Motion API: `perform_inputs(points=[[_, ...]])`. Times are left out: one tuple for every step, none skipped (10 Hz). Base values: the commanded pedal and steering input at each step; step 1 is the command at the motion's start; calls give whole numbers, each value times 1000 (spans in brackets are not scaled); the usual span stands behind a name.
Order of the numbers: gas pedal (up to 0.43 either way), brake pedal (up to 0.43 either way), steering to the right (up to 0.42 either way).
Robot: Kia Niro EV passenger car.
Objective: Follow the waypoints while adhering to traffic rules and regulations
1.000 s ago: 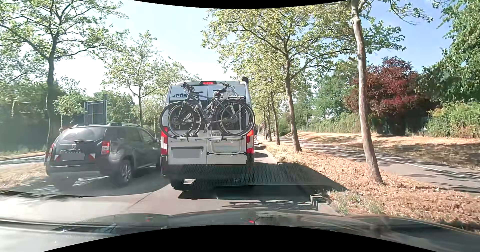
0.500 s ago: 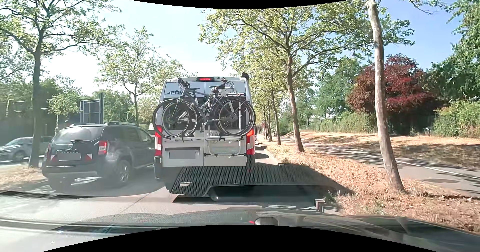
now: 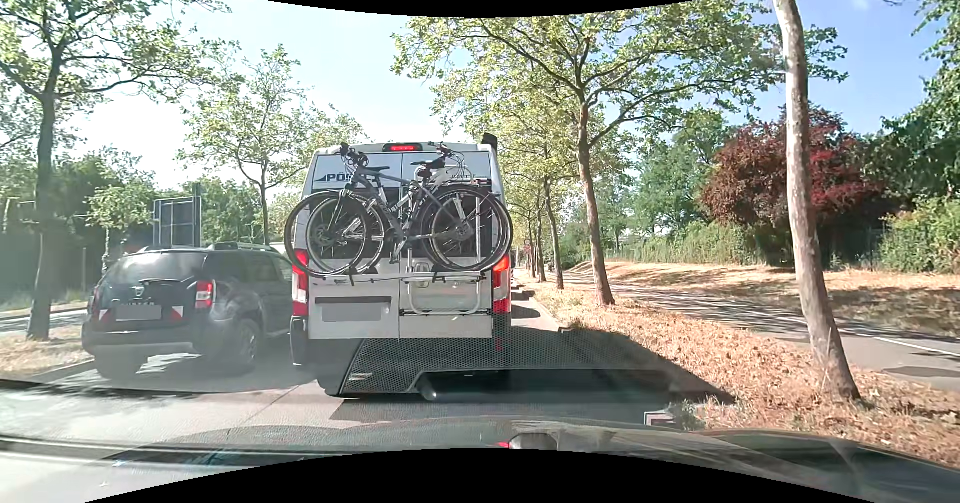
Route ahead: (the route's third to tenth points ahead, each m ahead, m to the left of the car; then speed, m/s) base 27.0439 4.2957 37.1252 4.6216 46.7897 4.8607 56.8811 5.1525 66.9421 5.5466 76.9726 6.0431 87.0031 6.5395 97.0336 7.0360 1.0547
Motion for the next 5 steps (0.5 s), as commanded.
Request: perform_inputs(points=[[0, 152, 0], [0, 159, 0], [0, 159, 0], [0, 152, 0], [0, 159, 0]])
